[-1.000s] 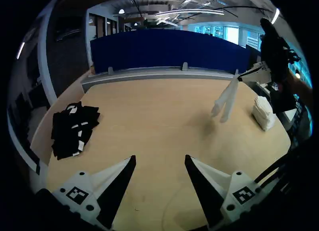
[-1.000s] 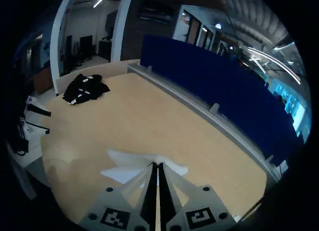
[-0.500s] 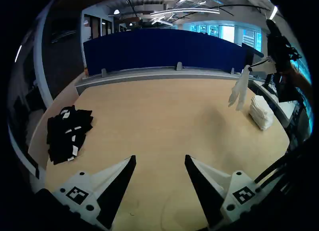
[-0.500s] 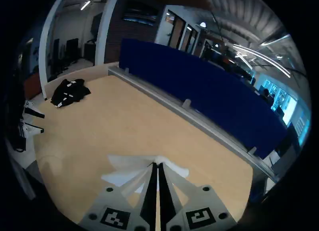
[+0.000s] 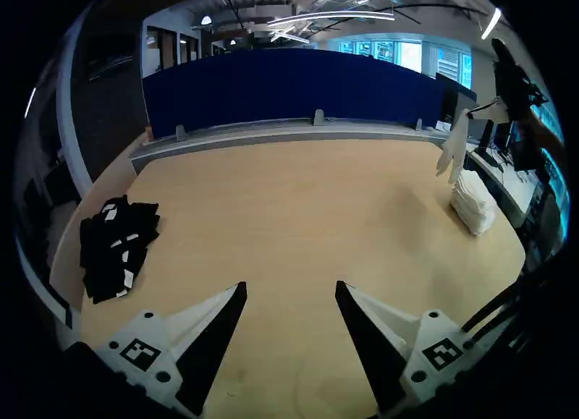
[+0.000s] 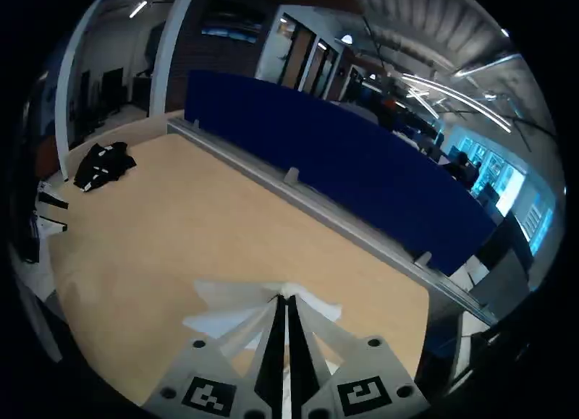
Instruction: Fold towel
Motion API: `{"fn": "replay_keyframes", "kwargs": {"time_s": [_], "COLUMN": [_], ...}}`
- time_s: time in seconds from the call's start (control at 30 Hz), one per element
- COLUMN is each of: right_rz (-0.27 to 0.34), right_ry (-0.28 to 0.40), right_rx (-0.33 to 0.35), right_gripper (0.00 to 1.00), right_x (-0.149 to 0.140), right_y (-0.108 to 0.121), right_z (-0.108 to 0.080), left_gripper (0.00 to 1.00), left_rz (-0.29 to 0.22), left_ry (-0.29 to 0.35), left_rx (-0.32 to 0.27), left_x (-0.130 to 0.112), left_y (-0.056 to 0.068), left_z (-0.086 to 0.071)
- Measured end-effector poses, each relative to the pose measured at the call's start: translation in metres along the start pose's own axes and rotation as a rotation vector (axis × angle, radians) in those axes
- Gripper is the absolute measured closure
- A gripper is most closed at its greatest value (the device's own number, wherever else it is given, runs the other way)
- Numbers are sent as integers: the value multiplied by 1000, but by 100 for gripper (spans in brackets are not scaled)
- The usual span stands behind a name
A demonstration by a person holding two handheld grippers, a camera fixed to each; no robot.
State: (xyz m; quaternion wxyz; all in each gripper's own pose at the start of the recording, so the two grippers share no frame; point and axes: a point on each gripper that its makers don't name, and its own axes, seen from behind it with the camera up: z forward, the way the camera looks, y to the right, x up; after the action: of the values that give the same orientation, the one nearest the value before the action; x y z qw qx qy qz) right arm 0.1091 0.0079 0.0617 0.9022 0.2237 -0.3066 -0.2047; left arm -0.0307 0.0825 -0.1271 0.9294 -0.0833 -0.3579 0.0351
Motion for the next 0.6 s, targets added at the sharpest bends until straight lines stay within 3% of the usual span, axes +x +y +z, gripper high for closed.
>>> {"fn": "replay_keyframes", "kwargs": {"time_s": [0.27,0.6], "right_rz": [15,36], "right_ry": [-16,-41], "right_rx": [-28,-37], "right_gripper": [98,98], "right_x": [-17,-42], "right_y": [40,66], "right_z": [-4,-5], "left_gripper": [9,9], "left_rz": [5,24], "left_ry": [-6,-13], "left_rx": [0,0], "left_x": [6,11], "left_y": [8,16], "left_z": [8,12]}}
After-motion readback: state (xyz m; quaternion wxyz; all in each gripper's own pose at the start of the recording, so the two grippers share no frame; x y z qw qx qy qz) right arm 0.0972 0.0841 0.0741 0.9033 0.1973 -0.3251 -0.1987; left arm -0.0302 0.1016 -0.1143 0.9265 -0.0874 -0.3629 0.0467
